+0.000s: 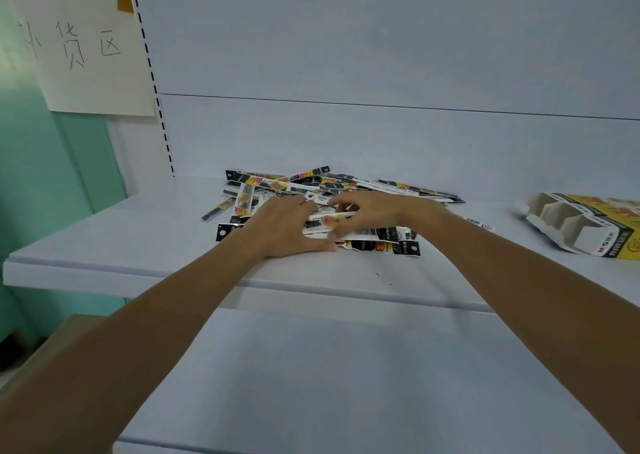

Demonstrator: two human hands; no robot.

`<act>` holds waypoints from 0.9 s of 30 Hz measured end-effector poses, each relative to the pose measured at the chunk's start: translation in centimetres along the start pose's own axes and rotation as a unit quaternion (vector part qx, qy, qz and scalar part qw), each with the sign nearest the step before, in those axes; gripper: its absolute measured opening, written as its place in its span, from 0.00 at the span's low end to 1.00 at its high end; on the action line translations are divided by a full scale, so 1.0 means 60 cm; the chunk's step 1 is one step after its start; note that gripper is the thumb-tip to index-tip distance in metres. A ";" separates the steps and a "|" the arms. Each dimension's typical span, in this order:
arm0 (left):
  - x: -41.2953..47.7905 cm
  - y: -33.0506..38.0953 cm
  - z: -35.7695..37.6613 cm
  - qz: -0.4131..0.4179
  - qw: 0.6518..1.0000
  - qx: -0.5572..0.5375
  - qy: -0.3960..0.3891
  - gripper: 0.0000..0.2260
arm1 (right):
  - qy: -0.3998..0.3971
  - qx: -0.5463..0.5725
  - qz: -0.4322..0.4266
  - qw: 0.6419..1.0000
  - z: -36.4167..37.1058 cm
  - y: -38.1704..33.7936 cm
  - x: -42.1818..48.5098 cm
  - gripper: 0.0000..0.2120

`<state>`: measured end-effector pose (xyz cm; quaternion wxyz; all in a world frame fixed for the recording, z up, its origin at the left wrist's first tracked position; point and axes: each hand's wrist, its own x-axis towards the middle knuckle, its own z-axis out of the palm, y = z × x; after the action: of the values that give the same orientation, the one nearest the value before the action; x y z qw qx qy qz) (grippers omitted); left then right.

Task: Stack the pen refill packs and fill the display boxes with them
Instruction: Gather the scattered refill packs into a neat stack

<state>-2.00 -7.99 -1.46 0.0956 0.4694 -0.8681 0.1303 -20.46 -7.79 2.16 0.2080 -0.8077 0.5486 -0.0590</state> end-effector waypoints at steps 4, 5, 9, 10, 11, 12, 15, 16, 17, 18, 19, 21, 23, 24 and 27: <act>0.006 -0.002 0.002 0.025 0.991 -0.126 0.024 0.26 | 0.002 -0.185 0.012 0.983 0.003 0.002 0.004 0.42; 0.008 -0.005 0.002 0.032 0.988 -0.150 0.019 0.28 | 0.013 -0.201 0.018 0.979 0.001 0.002 0.001 0.41; 0.005 -0.023 -0.005 0.016 0.994 -0.104 -0.024 0.38 | 0.053 -0.139 -0.007 0.989 0.001 0.008 -0.010 0.28; 0.002 -0.029 -0.007 0.004 0.997 -0.075 -0.031 0.41 | 0.060 -0.117 -0.006 0.991 0.002 0.011 -0.012 0.26; -0.003 -0.036 -0.009 -0.005 0.998 -0.051 -0.033 0.45 | 0.063 -0.098 0.001 0.993 0.003 0.014 -0.016 0.25; -0.007 -0.043 -0.010 -0.011 0.999 -0.036 -0.030 0.49 | 0.063 -0.088 0.007 0.994 0.004 0.016 -0.019 0.27; -0.024 -0.055 -0.010 -0.023 0.998 -0.044 -0.024 0.58 | 0.063 -0.097 0.006 0.993 0.004 0.022 -0.019 0.32; -0.029 -0.057 -0.011 -0.026 0.998 -0.048 -0.027 0.58 | 0.059 -0.105 0.004 0.993 0.002 0.022 -0.020 0.33; -0.036 -0.058 -0.012 -0.028 0.998 -0.052 -0.028 0.57 | 0.050 -0.104 0.003 0.993 0.000 0.021 -0.022 0.35; -0.041 -0.060 -0.013 -0.029 0.998 -0.057 -0.028 0.56 | 0.036 -0.093 0.005 0.995 -0.002 0.020 -0.025 0.38; -0.045 -0.061 -0.014 -0.030 0.997 -0.064 -0.030 0.56 | 0.022 -0.075 0.011 0.997 -0.002 0.018 -0.028 0.42; -0.048 -0.061 -0.013 -0.038 0.996 -0.076 -0.039 0.55 | 0.007 -0.047 0.024 0.999 0.003 0.014 -0.032 0.47; -0.043 -0.054 -0.010 -0.043 0.995 -0.080 -0.038 0.51 | 0.007 -0.050 0.028 0.998 0.017 0.010 -0.028 0.50; -0.041 -0.047 -0.008 -0.040 0.995 -0.083 -0.038 0.49 | 0.012 -0.065 0.024 0.998 0.027 0.007 -0.023 0.50; -0.037 -0.028 -0.005 -0.036 0.986 -0.149 -0.065 0.47 | 0.053 -0.130 -0.006 0.990 0.051 0.000 -0.013 0.46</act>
<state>0.66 -7.02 -1.59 0.1129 0.4883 -0.8647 -0.0346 -19.76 -6.27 -0.51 0.0720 -0.8269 0.5568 -0.0311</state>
